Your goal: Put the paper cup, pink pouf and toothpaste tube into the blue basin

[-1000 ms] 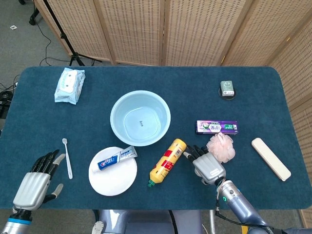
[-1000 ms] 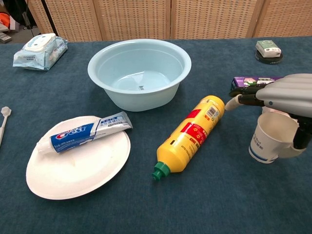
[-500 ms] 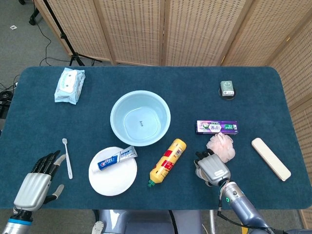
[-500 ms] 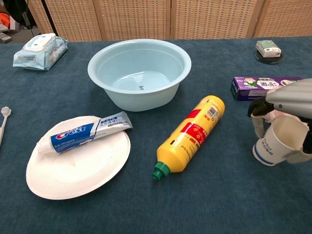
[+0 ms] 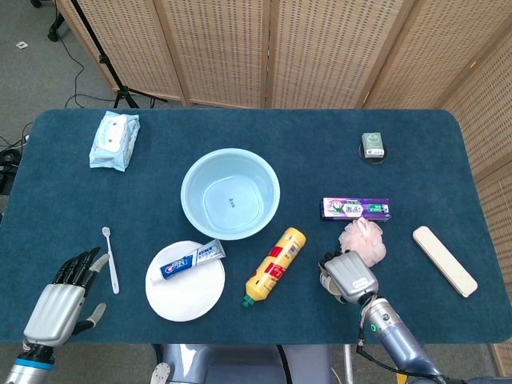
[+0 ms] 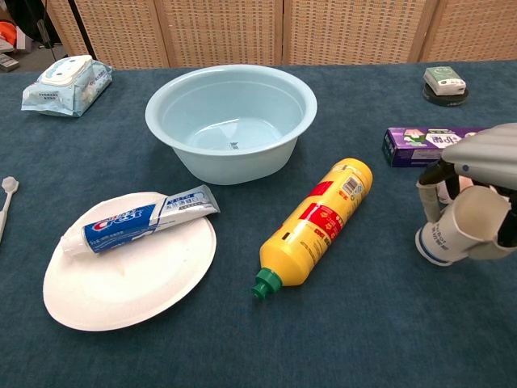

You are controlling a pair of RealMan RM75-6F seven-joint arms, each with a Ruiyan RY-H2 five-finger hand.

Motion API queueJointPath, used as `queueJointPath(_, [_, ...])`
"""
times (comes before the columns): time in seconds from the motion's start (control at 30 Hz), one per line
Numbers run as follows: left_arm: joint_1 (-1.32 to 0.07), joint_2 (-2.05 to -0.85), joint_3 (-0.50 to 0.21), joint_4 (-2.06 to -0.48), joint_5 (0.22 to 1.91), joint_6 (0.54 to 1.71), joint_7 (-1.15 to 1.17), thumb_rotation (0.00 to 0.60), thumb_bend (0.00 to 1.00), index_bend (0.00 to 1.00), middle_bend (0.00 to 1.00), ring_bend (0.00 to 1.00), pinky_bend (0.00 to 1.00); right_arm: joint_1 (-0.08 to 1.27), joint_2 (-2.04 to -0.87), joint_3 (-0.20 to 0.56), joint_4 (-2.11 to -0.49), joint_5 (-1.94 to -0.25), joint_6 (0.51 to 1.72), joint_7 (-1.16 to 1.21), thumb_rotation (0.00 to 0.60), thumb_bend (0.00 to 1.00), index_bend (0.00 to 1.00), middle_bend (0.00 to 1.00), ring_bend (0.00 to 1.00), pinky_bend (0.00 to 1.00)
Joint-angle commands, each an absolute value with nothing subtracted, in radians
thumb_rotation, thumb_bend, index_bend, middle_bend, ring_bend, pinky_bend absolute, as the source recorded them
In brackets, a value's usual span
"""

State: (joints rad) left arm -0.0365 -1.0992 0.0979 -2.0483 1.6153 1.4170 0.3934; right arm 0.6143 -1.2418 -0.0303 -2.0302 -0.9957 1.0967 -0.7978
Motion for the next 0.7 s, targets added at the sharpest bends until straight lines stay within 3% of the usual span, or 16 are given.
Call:
queueJointPath(0.03, [-0.036, -1.100, 0.098, -2.048, 1.615, 1.417, 0.394, 0.600, 0.33, 0.00, 0.00, 0.00, 0.11, 0.621, -1.222, -0.024, -2.052, -0.993, 1.108, -0.806, 0.600, 0.23, 0.63, 0.36, 0.38, 0.45])
queueJointPath(0.7, [-0.039, -1.097, 0.094, -2.048, 1.606, 1.412, 0.386, 0.600, 0.33, 0.00, 0.00, 0.00, 0.11, 0.741, -1.039, 0.078, -2.340, -0.866, 1.226, -1.007, 0.600, 0.23, 0.63, 0.36, 0.38, 0.45])
